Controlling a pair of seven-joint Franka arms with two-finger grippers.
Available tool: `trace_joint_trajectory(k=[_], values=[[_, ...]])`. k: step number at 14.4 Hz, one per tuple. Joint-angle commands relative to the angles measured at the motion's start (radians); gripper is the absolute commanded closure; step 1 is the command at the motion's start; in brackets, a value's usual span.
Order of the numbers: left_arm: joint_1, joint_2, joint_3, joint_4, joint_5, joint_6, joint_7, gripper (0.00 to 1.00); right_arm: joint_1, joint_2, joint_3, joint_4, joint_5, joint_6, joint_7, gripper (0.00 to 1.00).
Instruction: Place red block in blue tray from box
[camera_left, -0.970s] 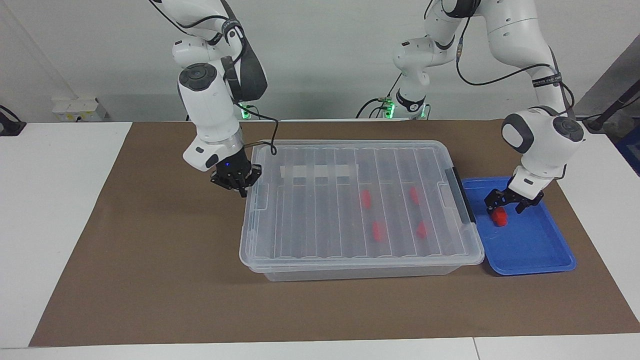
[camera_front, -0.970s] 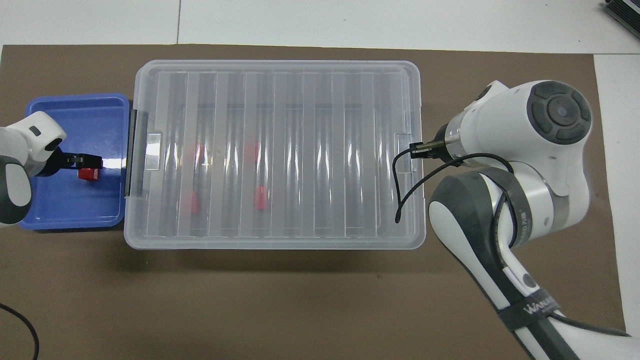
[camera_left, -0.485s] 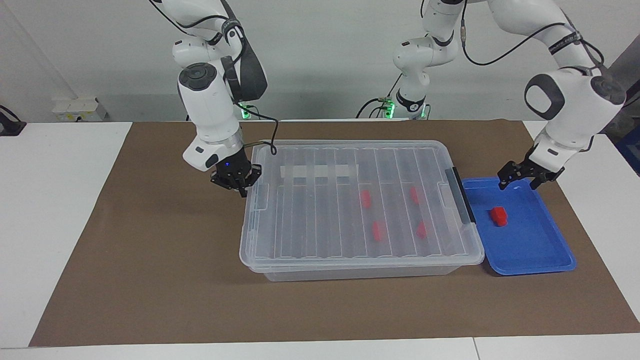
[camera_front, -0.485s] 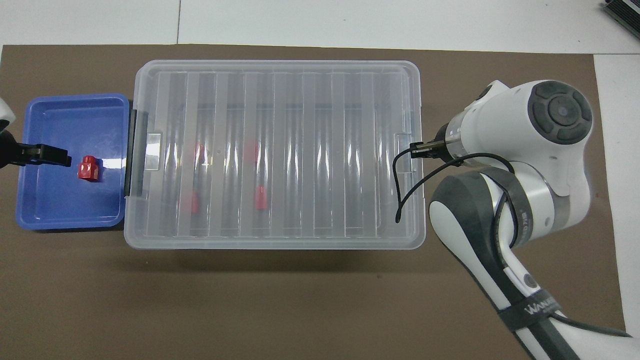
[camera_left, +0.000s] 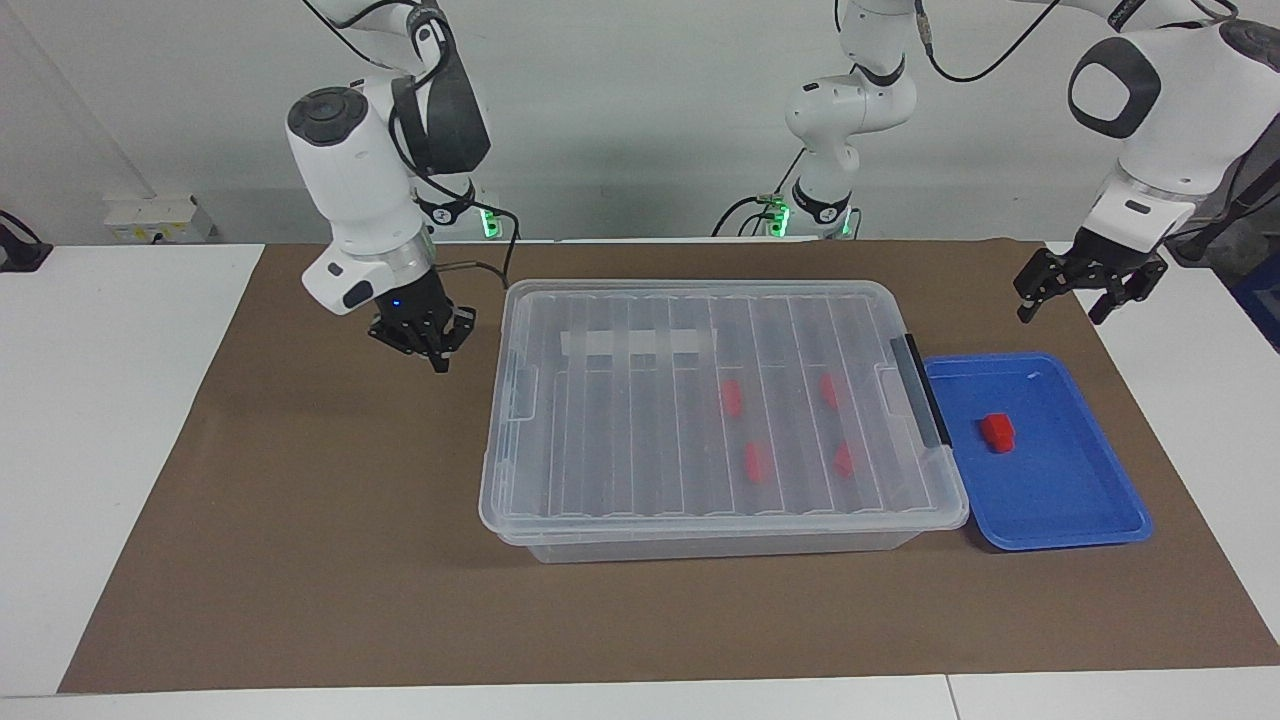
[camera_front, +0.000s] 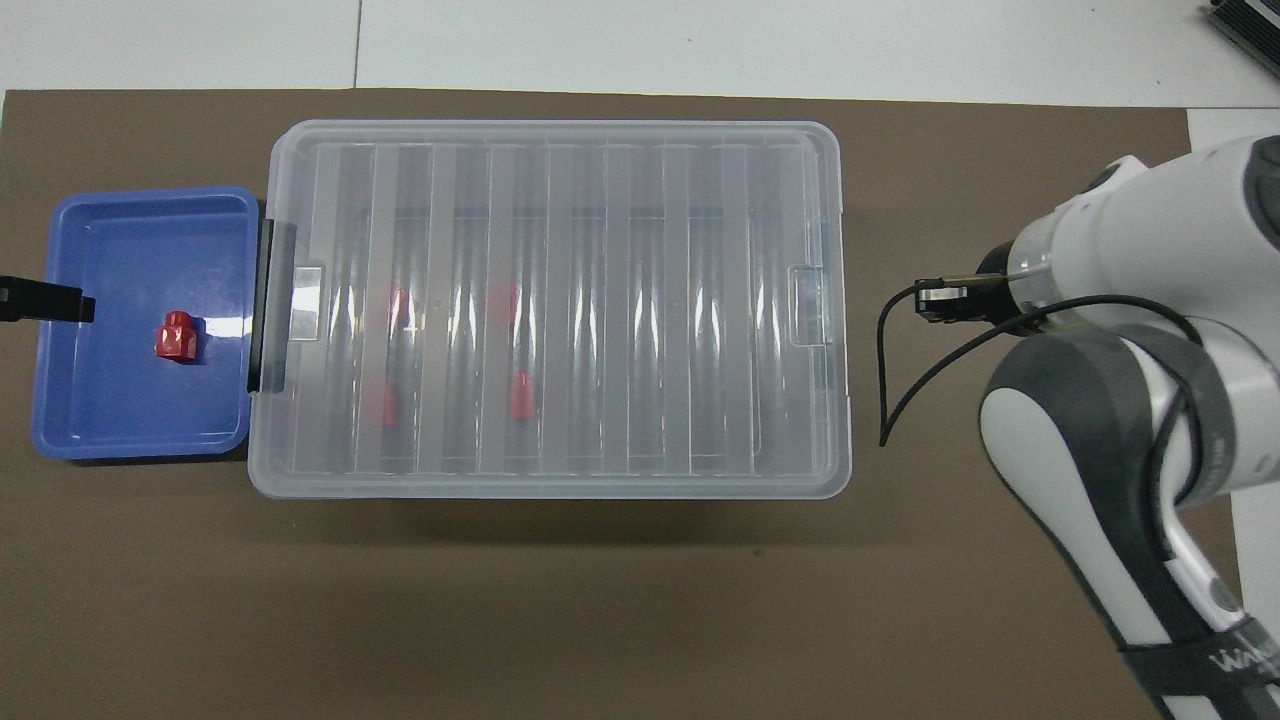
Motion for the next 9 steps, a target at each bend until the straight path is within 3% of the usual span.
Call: trace_joint_trajectory(k=[1,5,9], values=[[-0.019,-0.032,0.008,-0.001,-0.004,-0.062,0.014,0.00,-0.062,-0.032,0.003,0.011,0.007,-0.060,0.015,0.00],[-0.078,0.012,0.005,0.193,0.027,-0.312,0.000,0.00,-0.104,-0.030,0.001,0.121,-0.009,-0.194,0.015,0.00],[-0.091,-0.012,0.016,0.120,0.033,-0.239,0.001,0.00,-0.107,-0.016,0.006,0.236,-0.038,-0.275,0.022,0.00]])
